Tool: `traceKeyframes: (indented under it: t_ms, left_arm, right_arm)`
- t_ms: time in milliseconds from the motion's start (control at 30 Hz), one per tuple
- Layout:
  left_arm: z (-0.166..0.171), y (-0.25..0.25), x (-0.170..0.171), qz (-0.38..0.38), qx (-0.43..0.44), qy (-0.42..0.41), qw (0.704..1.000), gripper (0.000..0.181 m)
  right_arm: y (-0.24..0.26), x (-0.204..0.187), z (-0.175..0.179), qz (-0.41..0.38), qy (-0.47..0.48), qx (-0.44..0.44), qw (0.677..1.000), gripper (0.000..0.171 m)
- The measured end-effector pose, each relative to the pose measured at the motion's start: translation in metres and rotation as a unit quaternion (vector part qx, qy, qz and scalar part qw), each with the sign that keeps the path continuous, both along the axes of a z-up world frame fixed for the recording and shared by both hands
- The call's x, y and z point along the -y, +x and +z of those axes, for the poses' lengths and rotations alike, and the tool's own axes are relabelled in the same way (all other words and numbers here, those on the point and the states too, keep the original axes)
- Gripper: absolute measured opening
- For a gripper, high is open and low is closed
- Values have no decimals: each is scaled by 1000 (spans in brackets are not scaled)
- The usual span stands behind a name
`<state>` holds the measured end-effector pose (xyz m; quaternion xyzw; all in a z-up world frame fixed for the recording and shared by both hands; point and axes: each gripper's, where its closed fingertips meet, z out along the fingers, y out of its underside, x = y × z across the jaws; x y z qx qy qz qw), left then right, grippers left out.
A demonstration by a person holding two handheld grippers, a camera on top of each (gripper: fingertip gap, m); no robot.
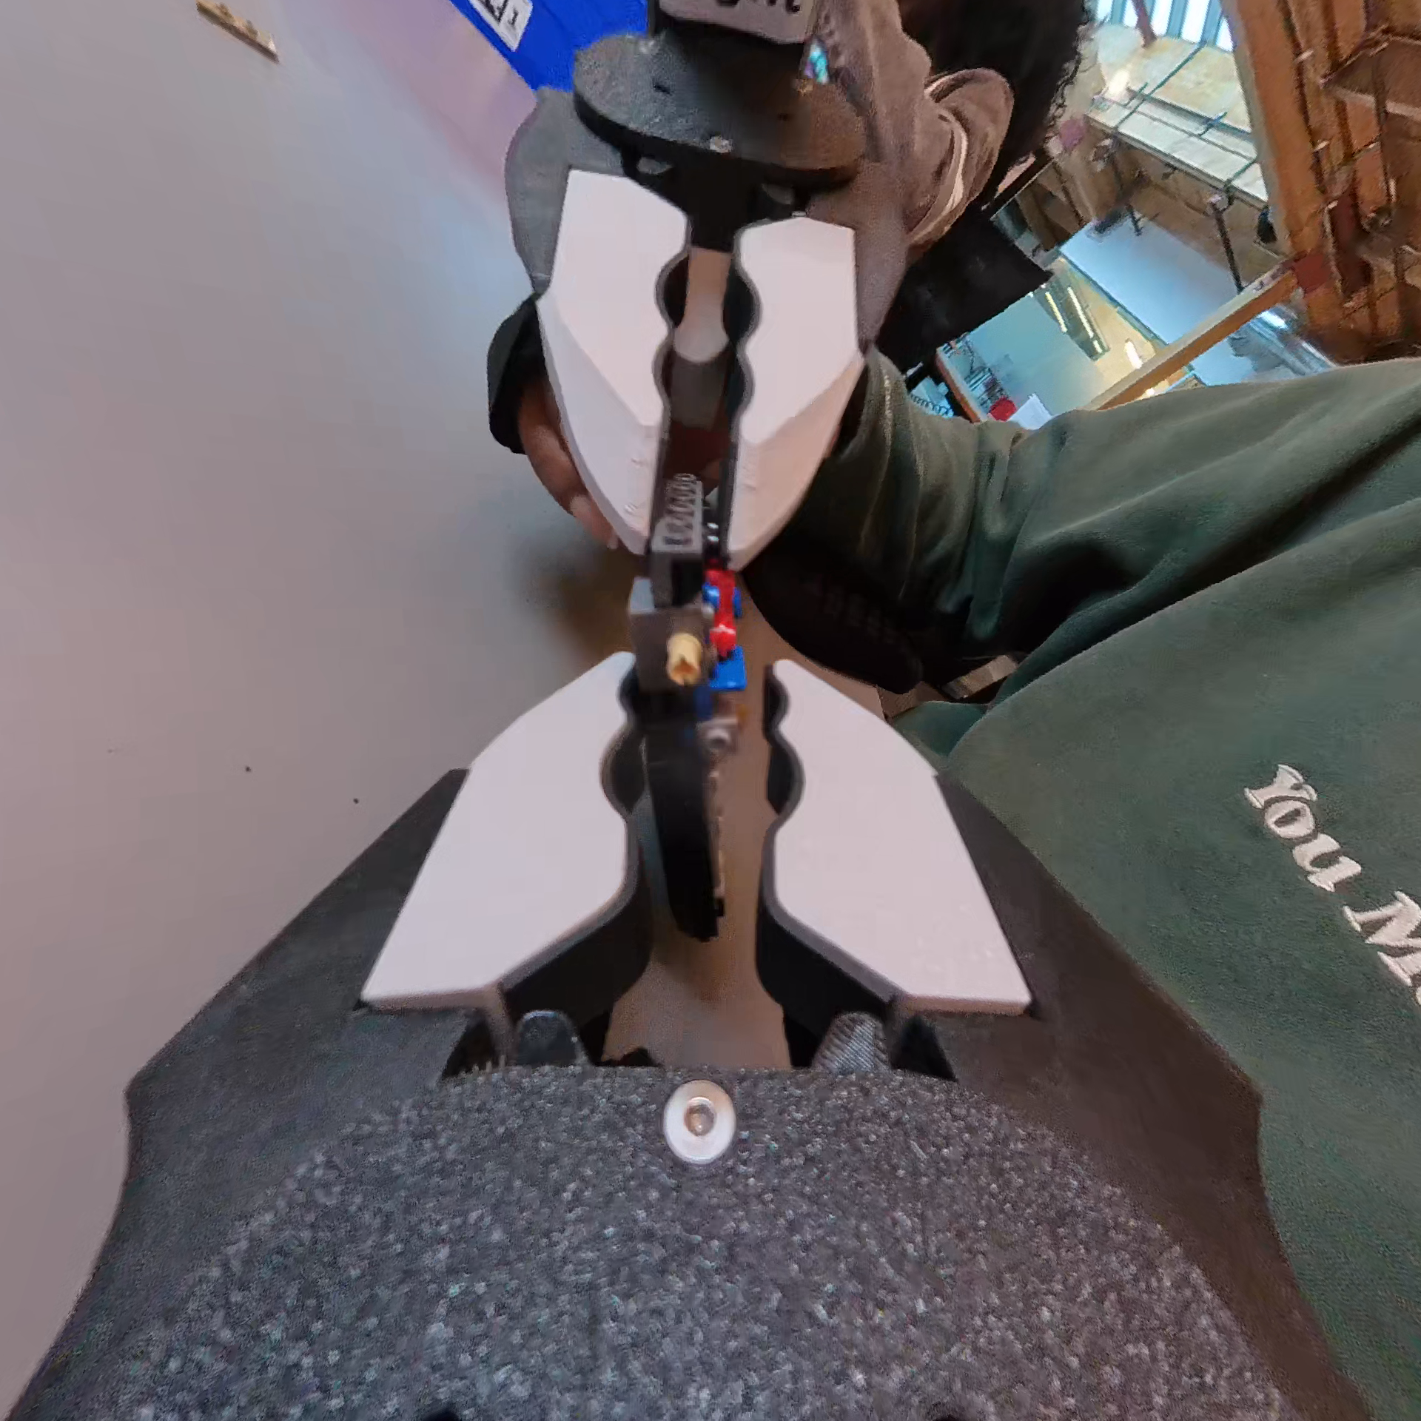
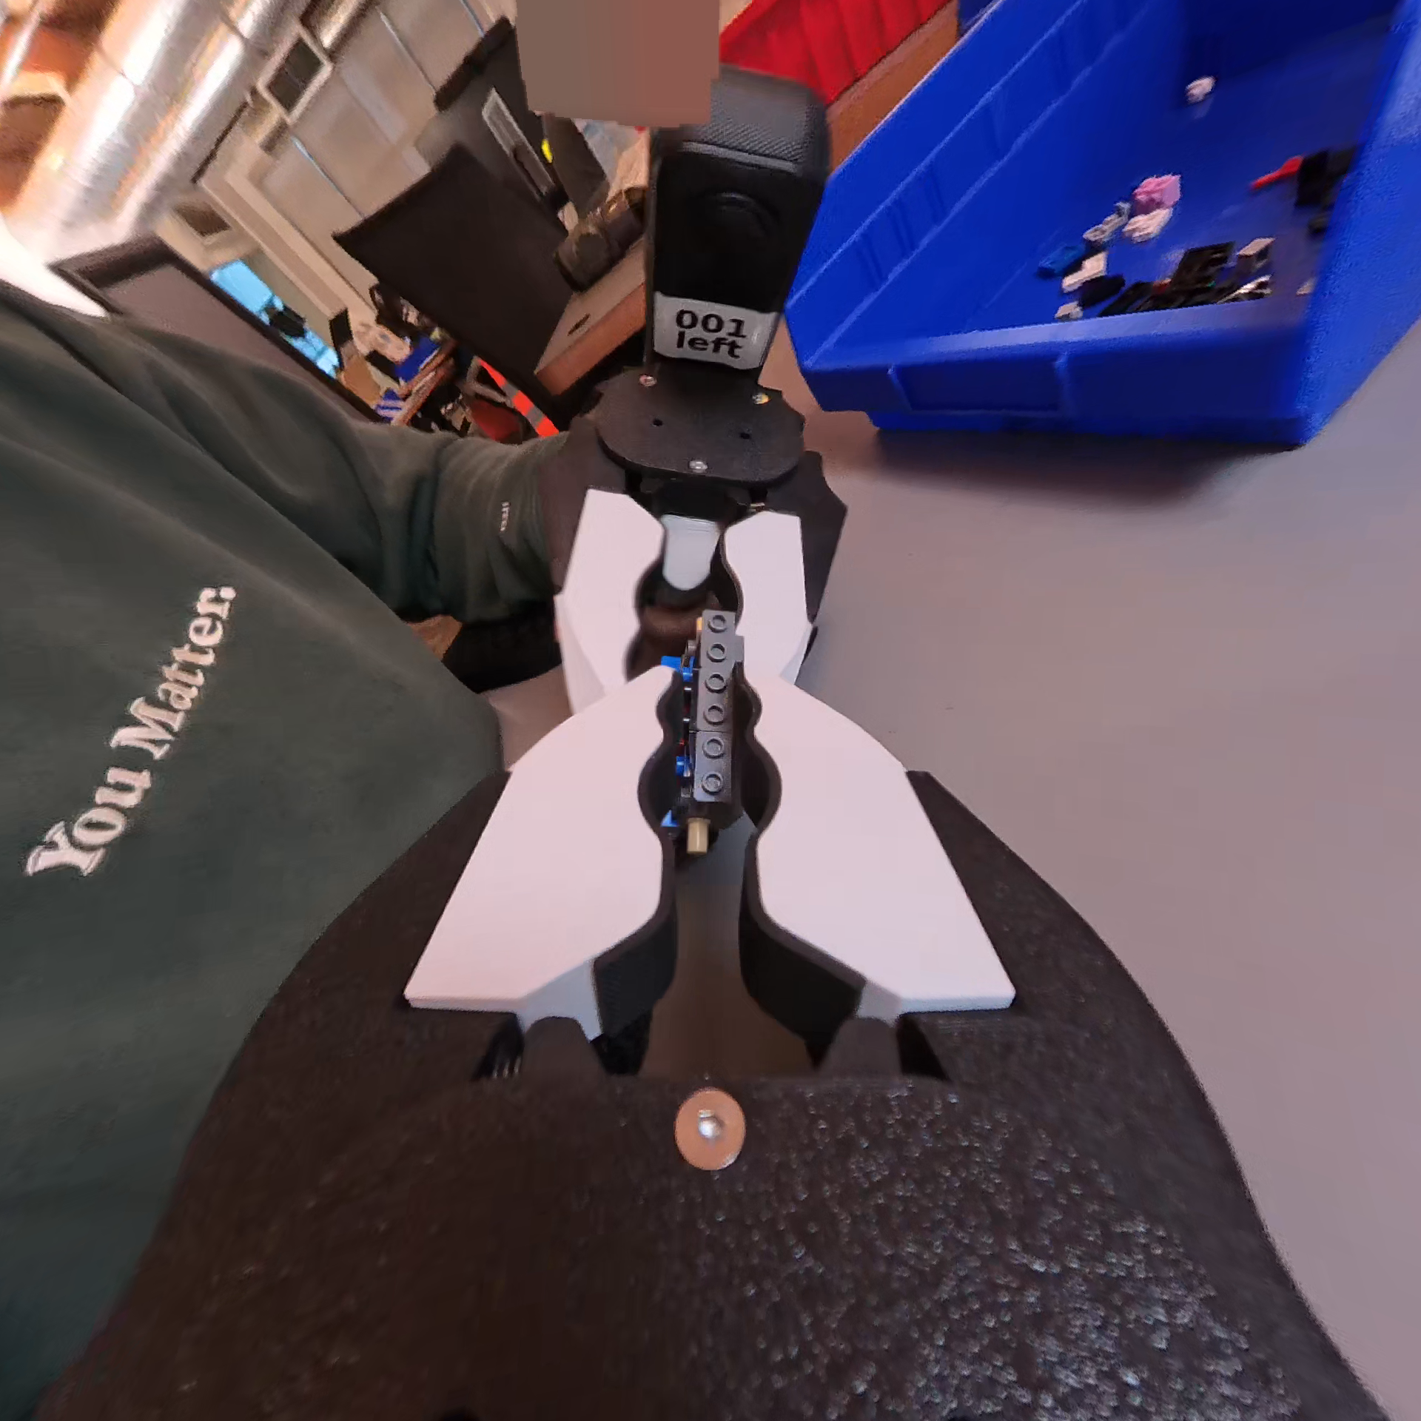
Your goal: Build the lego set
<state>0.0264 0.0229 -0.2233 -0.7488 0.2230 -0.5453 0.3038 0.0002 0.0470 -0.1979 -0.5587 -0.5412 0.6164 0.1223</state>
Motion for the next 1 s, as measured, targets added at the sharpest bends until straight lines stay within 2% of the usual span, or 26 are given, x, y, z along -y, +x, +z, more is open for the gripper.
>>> traceKeyframes:
  t_ms: [33, 167, 367, 700, 867, 1000]
  left_arm:
    - [2, -2, -1, 5, 1, 5, 1000, 34]
    - [-13, -3, -3, 10, -54, 20, 998, 30]
    - [-10, -3, -10, 28, -23, -3, 999, 22]
    - [-15, -4, -10, 20, -25, -28, 999, 22]
    - [-24, -9, -23, 34, -81, -21, 996, 26]
    - [-35, -21, -42, 54, -169, 10, 984, 24]
  right_arm:
    - [0, -3, 1, -8, -9, -3, 1000, 11]
    - [1, -16, 12, -34, -65, -25, 997, 11]
    - [-1, -12, 8, -36, -63, -23, 997, 11]
    - [4, -30, 18, -61, -110, -51, 991, 11]
    - [7, -45, 18, -95, -116, -49, 988, 11]
    - [9, -56, 15, -123, -115, -41, 985, 11]
